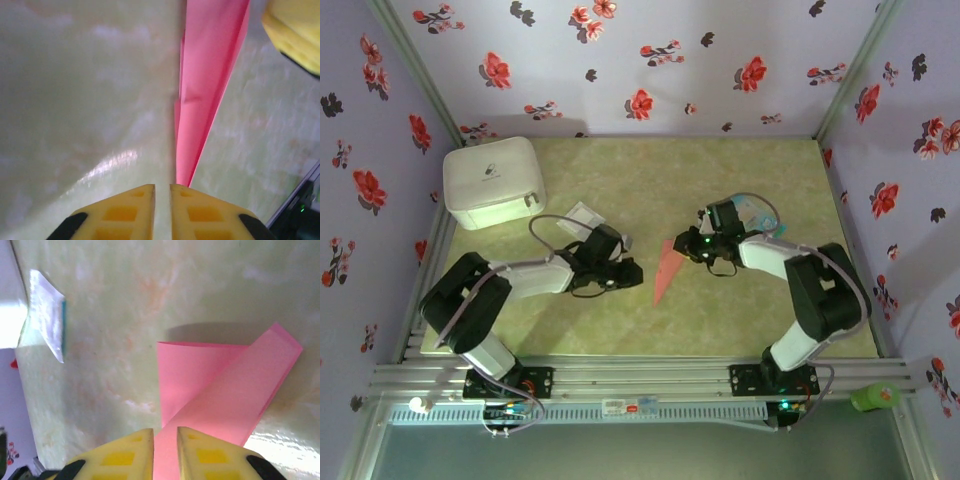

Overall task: Fold a paper plane with a square sheet of paper (pick it up from the middle)
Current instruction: Fold the wing for the fifth time at the center of the table, then move a paper plane to the center of the table.

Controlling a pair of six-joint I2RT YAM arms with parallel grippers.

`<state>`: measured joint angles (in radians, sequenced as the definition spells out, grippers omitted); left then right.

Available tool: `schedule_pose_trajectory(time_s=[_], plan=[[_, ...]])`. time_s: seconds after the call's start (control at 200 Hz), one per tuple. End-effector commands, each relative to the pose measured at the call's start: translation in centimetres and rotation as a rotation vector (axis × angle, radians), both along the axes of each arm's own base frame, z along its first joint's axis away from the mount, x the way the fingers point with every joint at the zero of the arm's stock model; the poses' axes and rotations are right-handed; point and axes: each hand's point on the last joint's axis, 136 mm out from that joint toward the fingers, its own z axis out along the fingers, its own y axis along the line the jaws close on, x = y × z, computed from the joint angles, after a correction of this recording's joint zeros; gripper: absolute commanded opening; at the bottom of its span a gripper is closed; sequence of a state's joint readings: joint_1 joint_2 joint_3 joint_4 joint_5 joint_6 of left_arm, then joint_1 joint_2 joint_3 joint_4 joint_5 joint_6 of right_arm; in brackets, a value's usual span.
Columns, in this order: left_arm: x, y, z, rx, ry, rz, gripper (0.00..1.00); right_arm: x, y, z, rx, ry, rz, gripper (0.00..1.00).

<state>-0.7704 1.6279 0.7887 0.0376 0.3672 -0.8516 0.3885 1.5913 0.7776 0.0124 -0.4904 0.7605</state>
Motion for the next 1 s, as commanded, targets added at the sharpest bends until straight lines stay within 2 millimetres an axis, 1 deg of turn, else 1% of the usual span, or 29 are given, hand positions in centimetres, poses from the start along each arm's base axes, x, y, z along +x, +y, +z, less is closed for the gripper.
schedule_pose_trajectory(time_s=[0.0,0.13,0.245,0.325,0.48,0.725,0.995], plan=[[0.4,-0.7,-0.2,-0.024,0.055,-0.020,0.20,-0.7,-1.9,0.0,-0.061,0.015,-0.074,0.21],[0.7,-1.9,-1.0,-0.025,0.094,-0.066,0.21,-1.9,-2.7,-0.2,-0.046,0.039,-0.117,0.21],[1.0,-2.7,-1.4,-0.035,0.110,-0.082,0.23,-2.4,-3.0,-0.4,-0.030,0.048,-0.145,0.21],[1.1,-3.0,-1.5,-0.042,0.121,-0.087,0.24,-2.7,-2.8,-0.7,-0.021,0.065,-0.144,0.22],[1.0,-3.5,-1.9,-0.050,0.140,-0.100,0.25,-2.9,-2.5,-1.2,0.001,0.084,-0.142,0.22],[1.0,-4.0,-2.9,-0.042,0.167,-0.116,0.25,-3.3,-2.7,-1.5,0.006,0.090,-0.146,0.22],[1.2,-5.3,-3.0,-0.054,0.167,-0.143,0.25,-3.6,-2.8,-1.7,0.000,0.095,-0.146,0.22]])
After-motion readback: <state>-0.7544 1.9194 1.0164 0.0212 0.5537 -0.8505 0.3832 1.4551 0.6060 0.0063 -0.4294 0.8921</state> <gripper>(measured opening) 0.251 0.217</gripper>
